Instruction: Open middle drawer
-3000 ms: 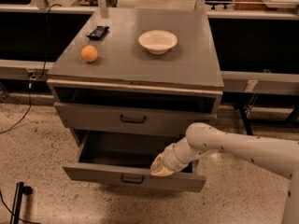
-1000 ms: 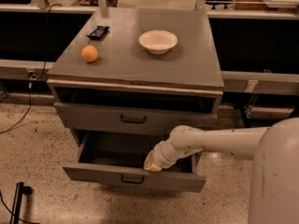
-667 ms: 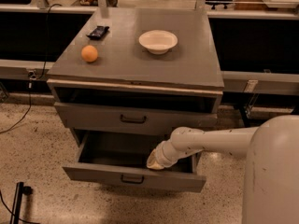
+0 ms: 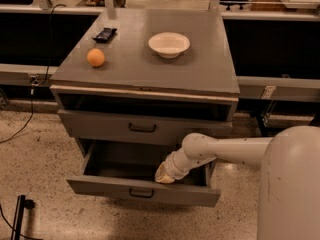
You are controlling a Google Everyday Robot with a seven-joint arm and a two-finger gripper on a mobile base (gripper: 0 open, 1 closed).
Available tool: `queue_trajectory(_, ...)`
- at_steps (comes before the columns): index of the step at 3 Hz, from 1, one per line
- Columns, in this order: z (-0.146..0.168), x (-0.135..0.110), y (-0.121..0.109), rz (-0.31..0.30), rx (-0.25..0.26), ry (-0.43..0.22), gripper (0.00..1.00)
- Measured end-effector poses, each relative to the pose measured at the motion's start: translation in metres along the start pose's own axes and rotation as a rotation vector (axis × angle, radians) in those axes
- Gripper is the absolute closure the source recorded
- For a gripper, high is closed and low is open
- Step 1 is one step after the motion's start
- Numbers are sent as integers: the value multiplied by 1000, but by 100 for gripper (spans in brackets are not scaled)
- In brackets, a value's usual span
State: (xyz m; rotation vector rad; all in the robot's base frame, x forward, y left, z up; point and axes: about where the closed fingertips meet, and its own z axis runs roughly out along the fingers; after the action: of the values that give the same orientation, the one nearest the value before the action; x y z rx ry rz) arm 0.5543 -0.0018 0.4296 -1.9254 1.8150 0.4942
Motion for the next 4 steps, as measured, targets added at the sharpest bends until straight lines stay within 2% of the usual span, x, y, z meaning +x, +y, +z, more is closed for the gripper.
queue_trajectory(1,-7,-12,27,-17,-75,-16,100)
queue_trajectory(2,-13,-21,54,-26,-123,-14,100)
queue_trajectory(3,-23,-33,72,-45,-141,-33,100)
queue_trajectory(4,-23,-42,64,-61,-122,-44,100)
